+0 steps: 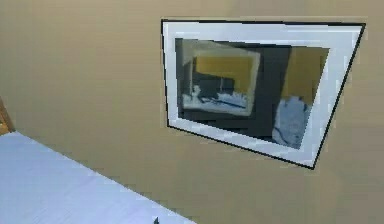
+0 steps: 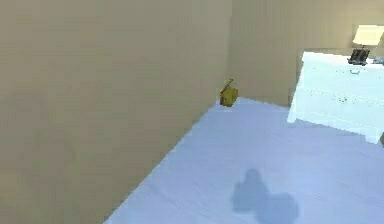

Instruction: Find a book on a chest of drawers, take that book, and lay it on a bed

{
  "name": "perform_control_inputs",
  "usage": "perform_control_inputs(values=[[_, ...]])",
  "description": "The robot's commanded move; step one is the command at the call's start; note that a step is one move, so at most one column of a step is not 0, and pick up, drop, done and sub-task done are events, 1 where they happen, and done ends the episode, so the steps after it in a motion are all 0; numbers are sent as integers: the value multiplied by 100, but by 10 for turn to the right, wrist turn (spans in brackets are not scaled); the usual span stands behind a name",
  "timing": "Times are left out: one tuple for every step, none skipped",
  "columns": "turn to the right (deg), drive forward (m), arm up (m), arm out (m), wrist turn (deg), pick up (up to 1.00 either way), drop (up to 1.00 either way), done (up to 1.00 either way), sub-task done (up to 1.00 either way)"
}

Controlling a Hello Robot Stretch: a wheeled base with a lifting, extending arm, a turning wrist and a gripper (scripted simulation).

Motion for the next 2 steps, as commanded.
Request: perform_control_inputs(values=[[-360, 0, 0, 0, 0, 0, 0, 0, 0], [0, 60, 0, 0, 0, 0, 0, 0, 0]])
